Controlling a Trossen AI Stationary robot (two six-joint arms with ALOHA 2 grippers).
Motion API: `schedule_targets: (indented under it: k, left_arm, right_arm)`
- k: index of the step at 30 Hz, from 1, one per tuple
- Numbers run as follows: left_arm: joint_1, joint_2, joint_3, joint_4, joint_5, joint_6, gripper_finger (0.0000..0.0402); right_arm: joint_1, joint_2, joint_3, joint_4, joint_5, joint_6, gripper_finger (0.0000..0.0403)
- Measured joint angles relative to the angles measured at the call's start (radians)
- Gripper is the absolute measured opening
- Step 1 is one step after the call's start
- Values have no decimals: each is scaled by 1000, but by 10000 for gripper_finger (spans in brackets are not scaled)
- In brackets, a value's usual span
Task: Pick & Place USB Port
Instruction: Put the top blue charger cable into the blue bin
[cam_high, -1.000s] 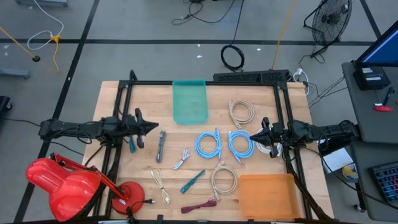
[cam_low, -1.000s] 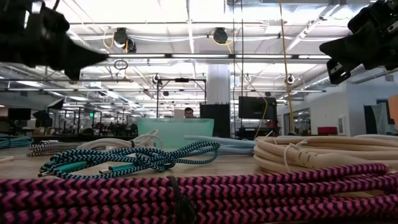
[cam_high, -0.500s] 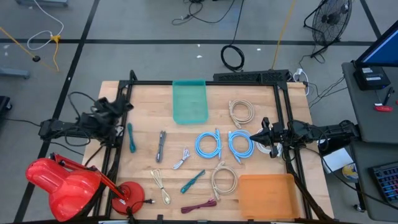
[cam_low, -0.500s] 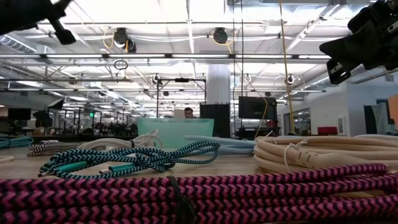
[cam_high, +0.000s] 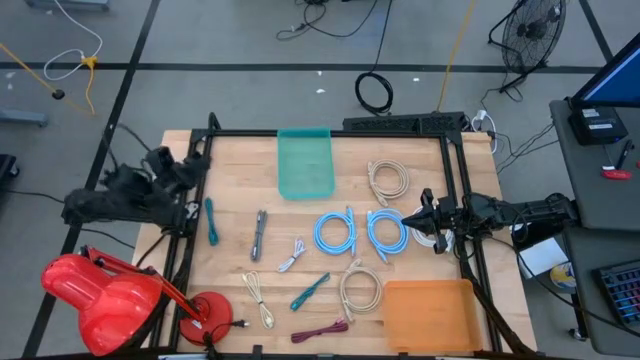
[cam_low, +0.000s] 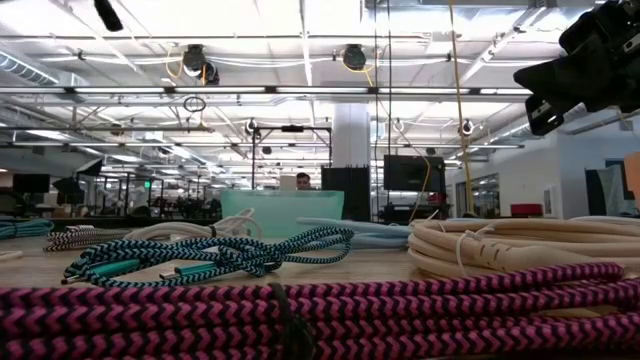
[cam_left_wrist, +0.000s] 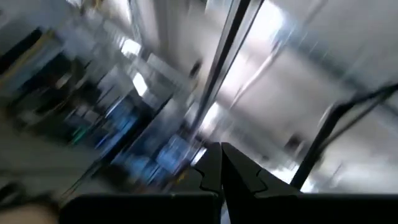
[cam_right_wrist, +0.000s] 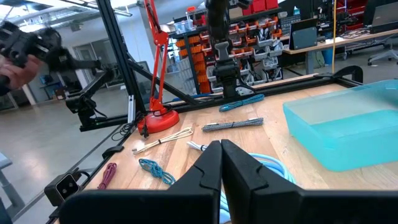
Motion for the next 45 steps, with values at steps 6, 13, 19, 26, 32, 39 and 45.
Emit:
schedule_targets:
  k: [6, 13, 19, 26, 32, 39, 45]
  left_arm:
    - [1, 157, 380, -790, -85, -8, 6]
    - [1, 346, 609, -1238, -140, -75, 23]
    - [8, 516, 681, -1562, -108, -139, 61]
    - [105, 686, 679, -1840, -53, -385, 100]
    - [210, 783, 679, -1912, 52, -408, 129]
    - [269, 852, 679, -1753, 151, -291, 166]
    - [272, 958, 679, -1726, 191, -221, 189]
  right_arm:
    - [0, 0, 0, 0, 0, 0, 0]
    - [0, 0, 0, 0, 0, 0, 0]
    - [0, 0, 0, 0, 0, 0, 0]
    - [0, 0, 0, 0, 0, 0, 0]
    - [0, 0, 0, 0, 0, 0, 0]
    - [0, 0, 0, 0, 0, 0, 0]
    - [0, 0, 0, 0, 0, 0, 0]
